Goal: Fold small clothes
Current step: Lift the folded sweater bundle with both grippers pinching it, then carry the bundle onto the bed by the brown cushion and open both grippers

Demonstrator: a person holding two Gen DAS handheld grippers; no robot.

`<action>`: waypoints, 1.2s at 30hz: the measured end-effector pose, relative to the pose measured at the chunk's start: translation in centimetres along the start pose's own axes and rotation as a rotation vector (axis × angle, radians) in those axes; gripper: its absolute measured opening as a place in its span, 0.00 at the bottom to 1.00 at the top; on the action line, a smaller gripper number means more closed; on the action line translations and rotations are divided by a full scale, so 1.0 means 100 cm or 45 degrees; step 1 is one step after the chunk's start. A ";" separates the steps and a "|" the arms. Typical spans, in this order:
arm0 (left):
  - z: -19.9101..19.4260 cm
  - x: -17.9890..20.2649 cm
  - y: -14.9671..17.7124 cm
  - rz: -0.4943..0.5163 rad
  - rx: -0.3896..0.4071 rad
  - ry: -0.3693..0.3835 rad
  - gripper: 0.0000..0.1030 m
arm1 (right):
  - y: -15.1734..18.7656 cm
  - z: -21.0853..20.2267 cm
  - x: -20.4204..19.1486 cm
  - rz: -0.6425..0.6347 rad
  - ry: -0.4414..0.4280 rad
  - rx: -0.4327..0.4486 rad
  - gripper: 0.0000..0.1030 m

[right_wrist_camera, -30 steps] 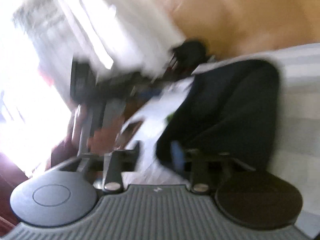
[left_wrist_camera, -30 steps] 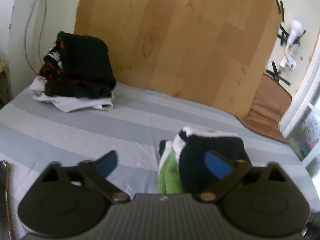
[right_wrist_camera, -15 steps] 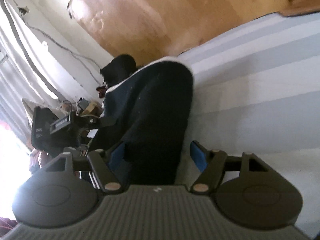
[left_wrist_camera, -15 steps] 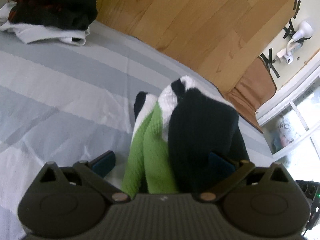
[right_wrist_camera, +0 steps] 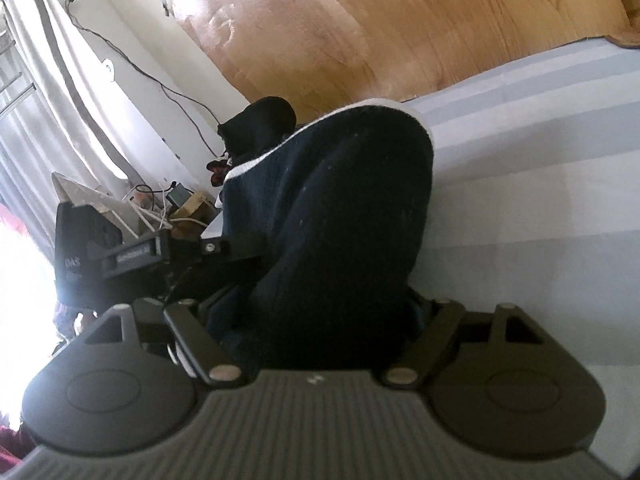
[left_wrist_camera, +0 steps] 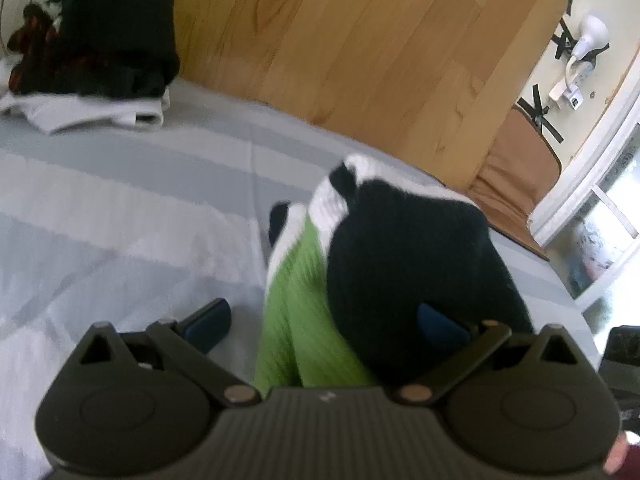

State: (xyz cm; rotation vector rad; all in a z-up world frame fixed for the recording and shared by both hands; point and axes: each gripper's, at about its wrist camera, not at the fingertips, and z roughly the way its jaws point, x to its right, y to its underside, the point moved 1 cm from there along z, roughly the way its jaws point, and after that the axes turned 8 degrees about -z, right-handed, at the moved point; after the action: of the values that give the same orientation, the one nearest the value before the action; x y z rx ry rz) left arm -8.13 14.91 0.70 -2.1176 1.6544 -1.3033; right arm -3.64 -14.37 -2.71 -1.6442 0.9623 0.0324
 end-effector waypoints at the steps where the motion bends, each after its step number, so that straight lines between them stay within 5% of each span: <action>1: -0.004 0.000 0.002 -0.015 -0.024 0.014 1.00 | 0.001 0.000 0.000 -0.006 -0.009 -0.002 0.80; 5: -0.011 0.000 0.017 -0.096 -0.085 0.111 0.98 | -0.003 0.006 0.000 0.003 -0.018 -0.019 0.77; 7: -0.009 0.003 0.022 -0.082 -0.031 0.093 0.96 | -0.006 0.013 -0.001 0.025 -0.014 -0.047 0.51; 9: -0.007 0.002 0.022 -0.116 0.023 0.081 0.86 | -0.010 0.014 -0.004 0.018 -0.050 -0.045 0.44; 13: 0.002 0.014 0.010 -0.252 0.005 0.134 0.72 | -0.016 -0.005 -0.017 -0.130 -0.040 0.034 0.39; 16: 0.020 0.071 -0.006 -0.078 0.019 0.149 0.68 | -0.027 -0.035 -0.001 -0.148 0.021 0.157 0.39; 21: 0.084 0.184 -0.044 0.199 -0.031 0.280 0.66 | -0.064 -0.115 0.061 -0.147 0.188 0.388 0.39; 26: 0.189 0.301 -0.066 0.384 -0.064 0.353 0.66 | -0.105 -0.177 0.148 -0.125 0.414 0.494 0.39; 29: 0.260 0.342 -0.065 0.417 -0.085 0.308 0.66 | -0.123 -0.192 0.209 -0.050 0.540 0.488 0.40; 33: 0.333 0.359 -0.048 0.451 -0.147 0.107 0.63 | -0.125 -0.181 0.277 0.102 0.759 0.415 0.45; 36: 0.340 0.358 -0.039 0.481 -0.100 0.098 0.80 | -0.121 -0.189 0.299 0.286 0.705 0.430 0.49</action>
State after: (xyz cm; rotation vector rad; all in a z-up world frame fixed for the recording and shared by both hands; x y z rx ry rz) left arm 18.91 -26.55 1.24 -1.6938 2.0422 -1.2283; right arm 14.70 -46.97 -1.66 -1.2427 1.4787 -0.4313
